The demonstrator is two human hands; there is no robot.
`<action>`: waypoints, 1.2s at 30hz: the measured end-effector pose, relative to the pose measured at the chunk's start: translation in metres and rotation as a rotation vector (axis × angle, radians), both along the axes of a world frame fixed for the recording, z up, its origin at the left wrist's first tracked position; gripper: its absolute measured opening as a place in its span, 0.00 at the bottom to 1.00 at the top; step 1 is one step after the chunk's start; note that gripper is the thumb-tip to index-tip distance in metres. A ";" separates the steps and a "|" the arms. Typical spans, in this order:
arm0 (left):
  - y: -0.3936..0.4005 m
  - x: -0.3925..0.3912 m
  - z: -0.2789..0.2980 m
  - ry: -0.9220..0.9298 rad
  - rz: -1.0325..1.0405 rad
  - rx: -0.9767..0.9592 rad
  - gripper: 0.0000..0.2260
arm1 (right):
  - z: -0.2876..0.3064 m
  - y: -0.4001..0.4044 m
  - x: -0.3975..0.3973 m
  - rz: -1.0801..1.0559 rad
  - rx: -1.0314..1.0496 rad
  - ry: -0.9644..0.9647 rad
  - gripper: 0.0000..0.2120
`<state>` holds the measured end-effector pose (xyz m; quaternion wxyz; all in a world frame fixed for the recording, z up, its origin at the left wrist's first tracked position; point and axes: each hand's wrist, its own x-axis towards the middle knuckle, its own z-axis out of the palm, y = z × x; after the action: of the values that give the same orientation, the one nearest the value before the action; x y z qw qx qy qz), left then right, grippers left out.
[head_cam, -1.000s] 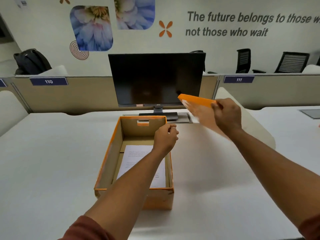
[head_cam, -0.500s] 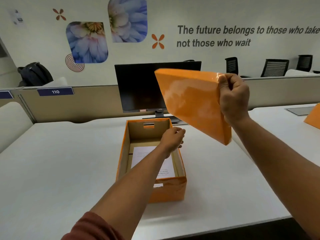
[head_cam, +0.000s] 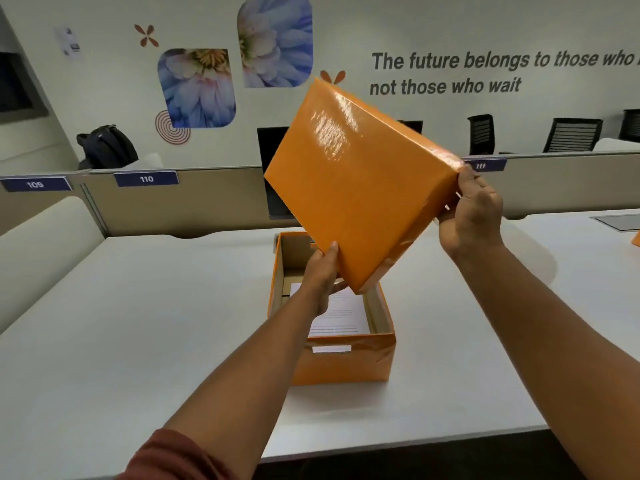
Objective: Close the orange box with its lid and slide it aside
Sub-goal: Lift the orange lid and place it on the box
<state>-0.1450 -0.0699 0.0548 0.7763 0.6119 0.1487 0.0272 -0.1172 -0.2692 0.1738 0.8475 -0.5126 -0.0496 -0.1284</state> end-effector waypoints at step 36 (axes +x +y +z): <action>0.110 -0.037 -0.072 0.258 0.194 0.678 0.28 | -0.198 -0.002 -0.013 0.294 -0.670 0.454 0.20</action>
<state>-0.1821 0.0401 -0.0176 0.4986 0.8156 0.2849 0.0711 -0.1297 -0.2714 -0.0242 0.6331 -0.7621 0.0265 0.1330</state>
